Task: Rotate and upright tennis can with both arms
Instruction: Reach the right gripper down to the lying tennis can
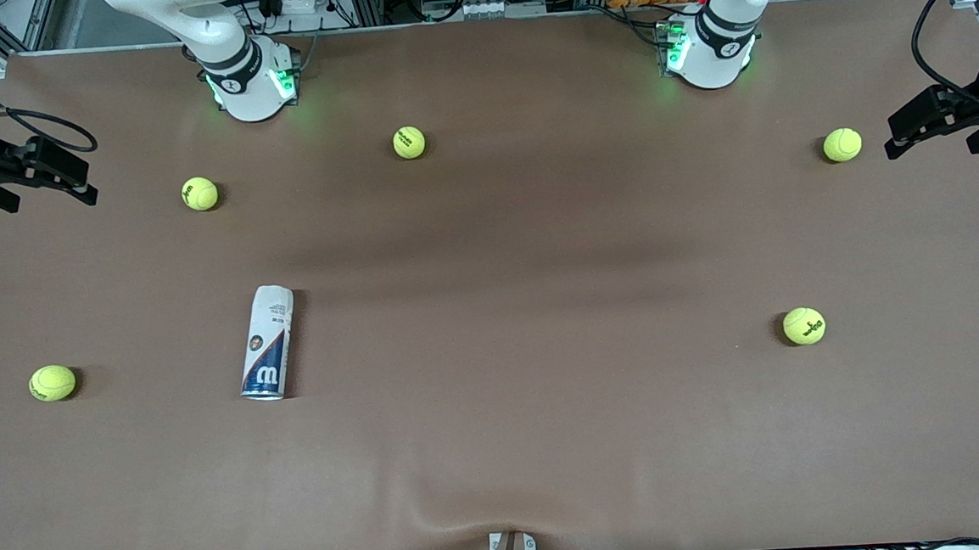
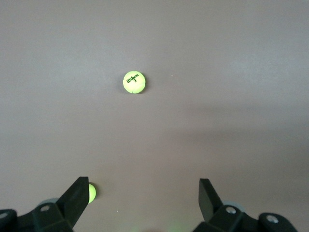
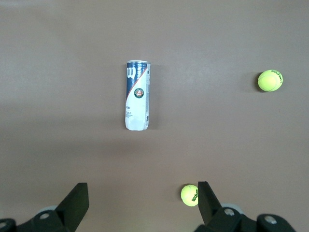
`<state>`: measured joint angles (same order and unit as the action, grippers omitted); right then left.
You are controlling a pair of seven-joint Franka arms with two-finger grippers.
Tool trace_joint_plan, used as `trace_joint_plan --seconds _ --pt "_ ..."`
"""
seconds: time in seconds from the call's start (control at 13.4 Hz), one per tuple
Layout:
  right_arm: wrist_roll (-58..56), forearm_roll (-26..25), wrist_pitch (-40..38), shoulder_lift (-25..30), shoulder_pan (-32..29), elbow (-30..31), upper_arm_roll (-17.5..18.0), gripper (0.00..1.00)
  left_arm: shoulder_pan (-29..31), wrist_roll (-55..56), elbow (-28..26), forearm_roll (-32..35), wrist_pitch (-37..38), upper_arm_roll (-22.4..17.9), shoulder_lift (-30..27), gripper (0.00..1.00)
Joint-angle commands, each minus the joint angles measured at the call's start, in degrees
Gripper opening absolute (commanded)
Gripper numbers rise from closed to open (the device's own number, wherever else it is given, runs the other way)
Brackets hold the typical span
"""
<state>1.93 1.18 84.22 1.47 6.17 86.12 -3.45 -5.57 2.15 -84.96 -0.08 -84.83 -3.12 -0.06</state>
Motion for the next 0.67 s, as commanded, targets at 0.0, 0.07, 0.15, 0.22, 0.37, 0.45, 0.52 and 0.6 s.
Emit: trace_joint_plan --seconds 0.0,0.07,0.15,0.22,0.37,0.45,0.52,0.6 --pt "-0.6 -0.3 0.6 1.9 -0.3 2.0 0.5 1.0 -0.1 -0.8 -0.2 0.5 0.4 0.1 -0.2 1.0" --pt "-0.5 -0.3 0.6 1.9 -0.2 2.1 0.5 1.0 -0.1 -0.7 -0.1 0.5 0.4 0.1 -0.1 1.0" --pt "-0.5 -0.3 0.6 1.8 -0.2 2.7 0.5 1.0 -0.1 -0.7 -0.1 0.4 0.4 0.1 -0.1 1.0" --pt "-0.4 0.0 1.1 1.5 -0.1 4.4 0.5 1.0 -0.1 -0.7 -0.2 0.3 0.4 0.1 -0.1 1.0" --pt "-0.3 -0.1 5.5 0.5 0.2 10.7 0.5 1.0 0.1 -0.7 -0.2 0.3 0.5 0.0 -0.1 1.0" --pt "-0.3 0.0 9.9 -0.1 0.6 14.9 0.6 1.0 0.1 -0.7 -0.2 0.3 0.4 0.0 -0.1 1.0" --pt "0.3 -0.1 15.2 -0.8 1.6 19.1 0.6 1.0 0.2 -0.7 -0.2 0.2 0.4 0.0 -0.1 1.0" --pt "0.4 -0.2 20.8 -1.6 2.3 22.5 0.6 1.0 0.2 -0.7 -0.3 0.3 0.4 0.0 -0.1 1.0"
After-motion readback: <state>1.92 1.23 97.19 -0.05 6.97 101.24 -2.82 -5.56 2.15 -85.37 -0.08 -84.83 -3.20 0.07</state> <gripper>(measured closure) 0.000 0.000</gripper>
